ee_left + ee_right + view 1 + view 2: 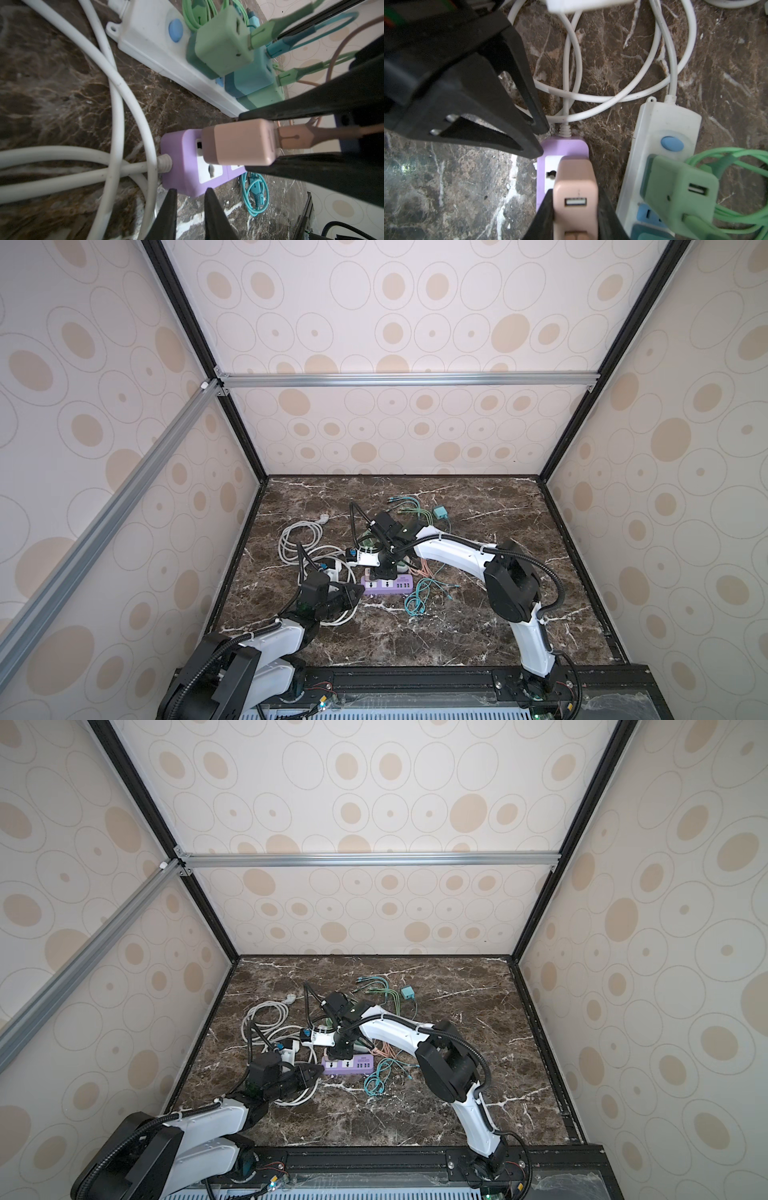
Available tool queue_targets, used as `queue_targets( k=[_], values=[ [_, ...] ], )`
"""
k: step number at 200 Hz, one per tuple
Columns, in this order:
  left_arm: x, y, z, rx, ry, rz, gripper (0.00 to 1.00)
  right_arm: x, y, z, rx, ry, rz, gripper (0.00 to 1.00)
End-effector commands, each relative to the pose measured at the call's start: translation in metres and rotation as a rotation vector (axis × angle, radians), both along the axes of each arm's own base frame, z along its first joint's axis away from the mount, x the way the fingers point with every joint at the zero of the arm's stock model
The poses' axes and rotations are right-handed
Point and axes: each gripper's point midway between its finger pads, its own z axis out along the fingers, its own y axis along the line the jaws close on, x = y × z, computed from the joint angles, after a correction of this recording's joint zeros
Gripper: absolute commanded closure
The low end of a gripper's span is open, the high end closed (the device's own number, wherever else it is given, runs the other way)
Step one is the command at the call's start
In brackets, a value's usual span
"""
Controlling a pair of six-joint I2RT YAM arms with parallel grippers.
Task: Insert the plug
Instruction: 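Lower the pink charger and press its prongs into the purple strip socket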
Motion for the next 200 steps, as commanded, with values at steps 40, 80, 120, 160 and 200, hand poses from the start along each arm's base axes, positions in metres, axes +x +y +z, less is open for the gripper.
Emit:
queue_targets(
  k=[40, 80, 120, 160, 200],
  values=[
    [0.011, -0.006, 0.009, -0.017, -0.023, -0.011, 0.83, -0.003, -0.008, -0.018, -0.081, -0.004, 0.021, 1.0],
    [0.011, -0.006, 0.007, -0.015, -0.02, -0.011, 0.83, -0.002, -0.009, -0.023, -0.098, -0.014, 0.025, 1.0],
    [0.011, -0.006, 0.006, -0.018, -0.017, -0.013, 0.83, -0.001, -0.011, -0.03, -0.126, -0.02, 0.024, 1.0],
    [0.011, -0.006, 0.006, -0.018, -0.016, -0.013, 0.84, -0.001, -0.015, -0.04, -0.154, -0.014, 0.019, 1.0],
    [0.011, -0.005, 0.006, -0.016, -0.019, -0.008, 0.84, -0.003, -0.02, -0.052, -0.188, -0.004, 0.014, 1.0]
  ],
)
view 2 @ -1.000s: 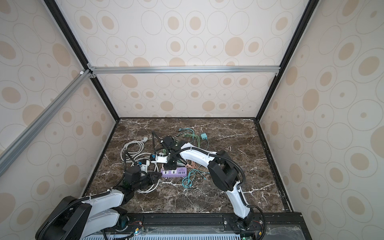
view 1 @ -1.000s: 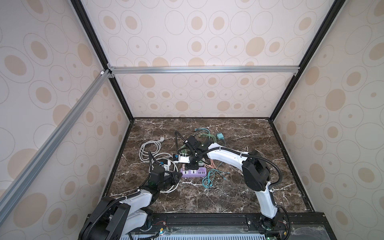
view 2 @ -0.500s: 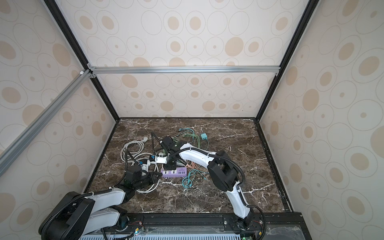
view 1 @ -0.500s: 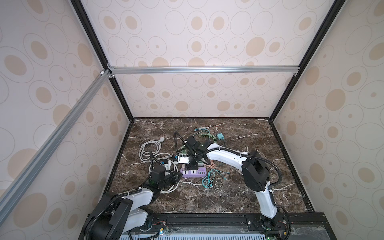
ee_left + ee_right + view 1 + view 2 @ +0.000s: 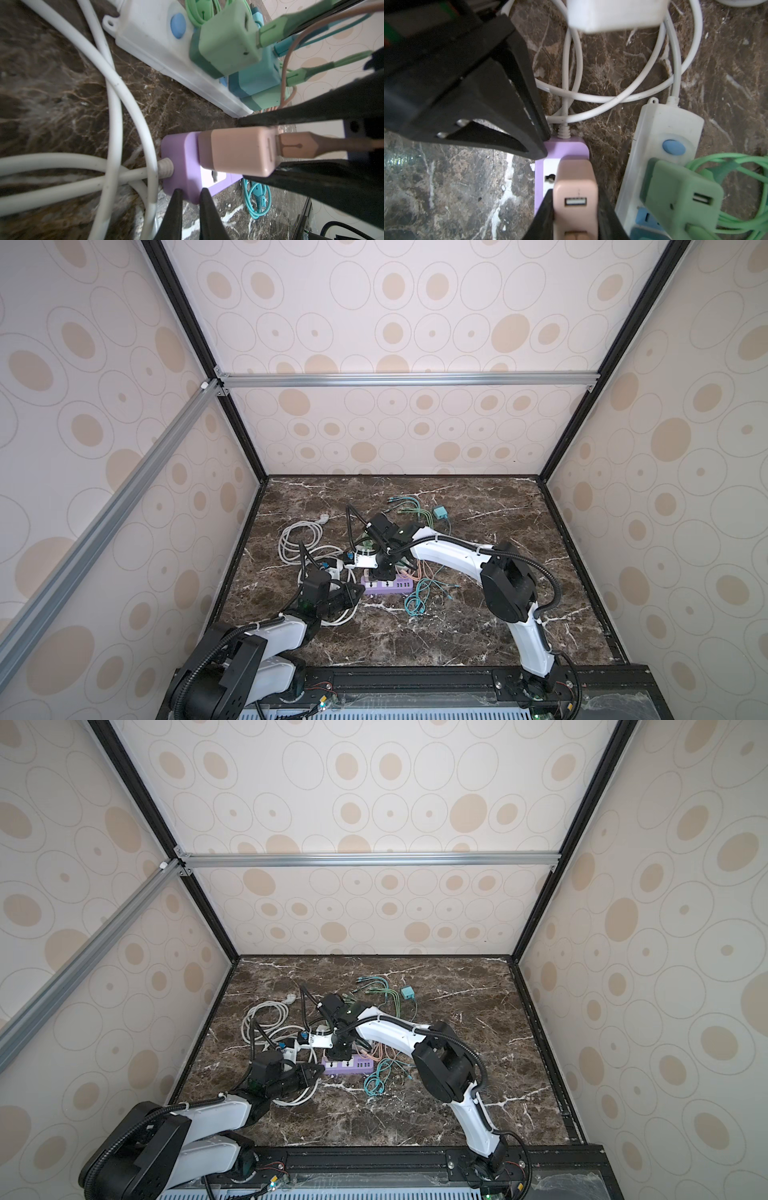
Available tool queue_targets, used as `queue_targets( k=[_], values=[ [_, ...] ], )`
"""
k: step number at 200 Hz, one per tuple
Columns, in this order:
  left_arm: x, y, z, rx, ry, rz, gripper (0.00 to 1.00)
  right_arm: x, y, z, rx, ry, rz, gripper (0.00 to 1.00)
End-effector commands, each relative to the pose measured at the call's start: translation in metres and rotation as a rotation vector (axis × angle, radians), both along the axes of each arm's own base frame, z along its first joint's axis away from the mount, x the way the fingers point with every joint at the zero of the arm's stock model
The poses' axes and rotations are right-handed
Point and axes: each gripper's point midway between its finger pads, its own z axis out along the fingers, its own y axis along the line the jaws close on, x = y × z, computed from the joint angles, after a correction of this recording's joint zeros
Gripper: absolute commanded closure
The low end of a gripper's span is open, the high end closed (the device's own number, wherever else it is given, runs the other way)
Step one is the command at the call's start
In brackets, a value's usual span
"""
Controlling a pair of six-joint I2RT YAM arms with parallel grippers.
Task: Insert the plug
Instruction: 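Lower the pink charger and press its prongs into the purple strip socket, then open the right gripper and lift it off the plugged pink charger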
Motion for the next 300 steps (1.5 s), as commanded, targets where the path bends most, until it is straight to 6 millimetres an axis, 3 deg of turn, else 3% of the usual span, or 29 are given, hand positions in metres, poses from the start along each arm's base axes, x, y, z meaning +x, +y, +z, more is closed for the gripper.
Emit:
queue_targets(
  k=[1, 37, 63, 126, 159, 228, 266, 300],
  values=[
    [0.01, -0.002, 0.011, -0.012, -0.038, 0.005, 0.84, -0.006, -0.022, -0.046, -0.147, 0.032, 0.003, 1.0],
    [0.01, -0.002, 0.011, -0.012, -0.04, 0.005, 0.84, -0.006, -0.028, -0.054, -0.182, 0.035, -0.005, 1.0],
    [0.01, -0.002, 0.01, -0.012, -0.039, 0.005, 0.84, -0.007, -0.026, -0.048, -0.164, 0.045, -0.023, 1.0],
    [0.013, -0.004, 0.01, -0.015, -0.038, 0.003, 0.84, -0.008, -0.017, -0.003, -0.044, 0.037, -0.106, 0.87],
    [0.016, -0.006, 0.014, -0.022, -0.044, 0.0, 0.84, -0.011, -0.018, 0.015, -0.002, 0.039, -0.129, 0.64],
    [0.022, -0.007, 0.026, -0.013, -0.064, -0.011, 0.85, -0.02, -0.028, 0.045, 0.078, 0.036, -0.199, 0.48],
    [0.027, -0.006, 0.039, -0.003, -0.088, -0.013, 0.81, -0.038, -0.037, 0.067, 0.136, 0.074, -0.204, 0.46],
    [0.03, -0.001, 0.055, 0.018, -0.122, -0.011, 0.77, -0.052, -0.046, 0.093, 0.291, 0.094, -0.231, 0.41]
  ],
)
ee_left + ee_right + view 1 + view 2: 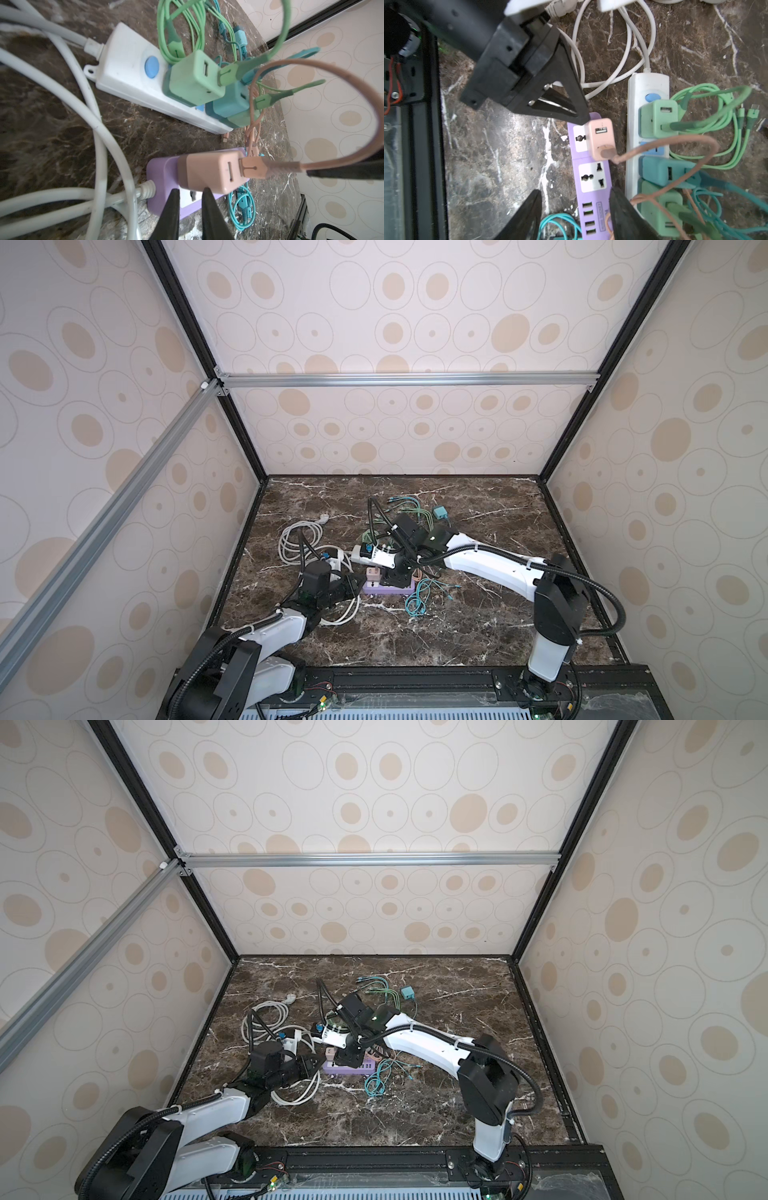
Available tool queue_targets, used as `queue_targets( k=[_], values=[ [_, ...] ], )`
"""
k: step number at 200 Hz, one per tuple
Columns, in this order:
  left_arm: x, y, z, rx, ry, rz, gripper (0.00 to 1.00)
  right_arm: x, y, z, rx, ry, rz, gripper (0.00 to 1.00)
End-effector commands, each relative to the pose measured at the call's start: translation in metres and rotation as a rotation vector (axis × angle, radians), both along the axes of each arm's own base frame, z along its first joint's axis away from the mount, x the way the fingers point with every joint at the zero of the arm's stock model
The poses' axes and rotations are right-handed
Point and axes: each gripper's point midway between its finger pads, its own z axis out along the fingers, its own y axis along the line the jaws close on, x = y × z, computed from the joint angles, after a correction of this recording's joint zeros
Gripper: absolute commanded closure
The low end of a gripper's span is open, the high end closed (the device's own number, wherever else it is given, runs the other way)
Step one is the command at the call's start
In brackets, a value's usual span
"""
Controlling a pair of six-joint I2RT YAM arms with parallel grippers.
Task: Insert the plug
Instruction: 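Open the right gripper and lift it off the plugged pink charger, then move the right gripper toward the loose teal charger farther from the robot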
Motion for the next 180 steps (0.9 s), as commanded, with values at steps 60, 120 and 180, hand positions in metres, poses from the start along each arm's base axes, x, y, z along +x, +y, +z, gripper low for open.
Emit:
queue_targets(
  k=[60, 120, 180],
  values=[
    [0.016, 0.021, 0.042, 0.054, -0.096, 0.055, 0.54, 0.014, -0.038, 0.079, 0.428, 0.072, -0.165, 0.4],
    [0.024, 0.031, 0.054, 0.082, -0.133, 0.099, 0.4, 0.11, -0.106, 0.076, 0.469, -0.04, -0.597, 0.37],
    [0.022, 0.04, 0.072, 0.104, -0.175, 0.13, 0.28, 0.206, -0.18, 0.013, 0.075, -0.152, -0.937, 0.36]
  ],
)
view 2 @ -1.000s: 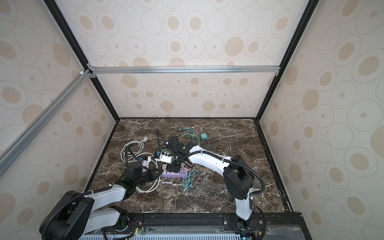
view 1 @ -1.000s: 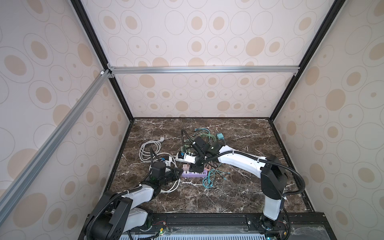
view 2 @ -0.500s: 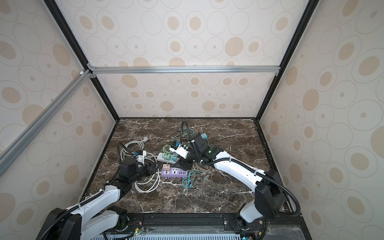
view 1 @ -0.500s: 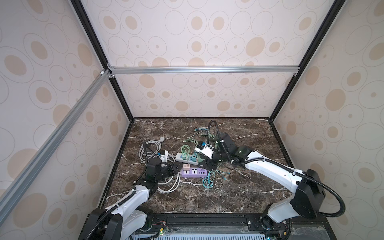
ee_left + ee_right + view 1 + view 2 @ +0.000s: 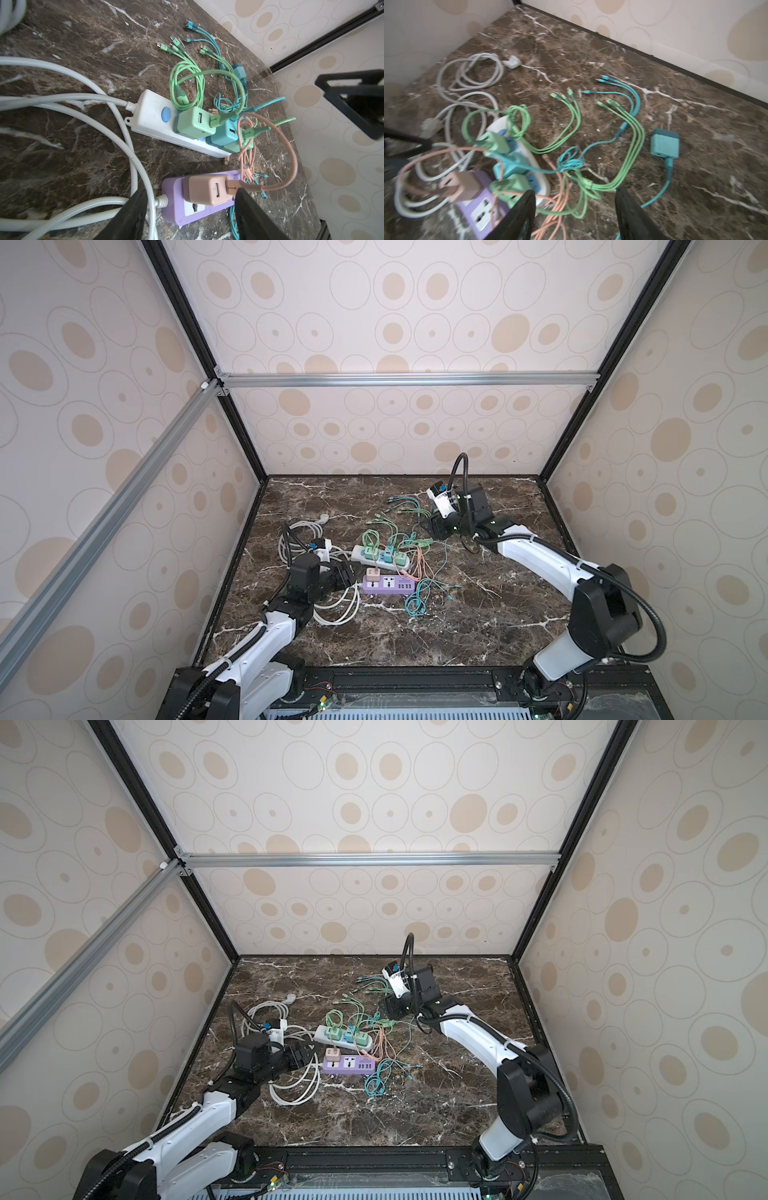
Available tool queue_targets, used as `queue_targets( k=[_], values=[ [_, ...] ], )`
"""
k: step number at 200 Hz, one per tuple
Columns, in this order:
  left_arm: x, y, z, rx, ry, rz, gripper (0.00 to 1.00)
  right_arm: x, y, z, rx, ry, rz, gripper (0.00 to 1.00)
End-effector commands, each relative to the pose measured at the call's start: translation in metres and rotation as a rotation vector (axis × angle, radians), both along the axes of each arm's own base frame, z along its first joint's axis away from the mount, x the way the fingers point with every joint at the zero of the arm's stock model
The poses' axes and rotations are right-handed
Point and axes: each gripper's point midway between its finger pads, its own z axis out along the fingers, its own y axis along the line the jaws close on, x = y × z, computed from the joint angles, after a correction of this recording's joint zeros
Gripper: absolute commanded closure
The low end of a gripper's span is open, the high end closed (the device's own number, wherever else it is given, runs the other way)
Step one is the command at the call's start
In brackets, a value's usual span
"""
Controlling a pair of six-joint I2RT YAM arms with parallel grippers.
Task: Insert the plug
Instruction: 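Move the right gripper toward the loose teal charger farther from the robot, then lower the right gripper and close it on the teal charger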
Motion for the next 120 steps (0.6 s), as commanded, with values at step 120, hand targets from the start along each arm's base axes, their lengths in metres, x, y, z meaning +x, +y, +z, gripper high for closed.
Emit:
queue_targets(
  k=[120],
  values=[
    [0.003, 0.019, 0.051, 0.036, -0.136, 0.075, 0.2, 0.112, -0.062, -0.117, -0.339, 0.224, -0.208, 0.37]
  ],
)
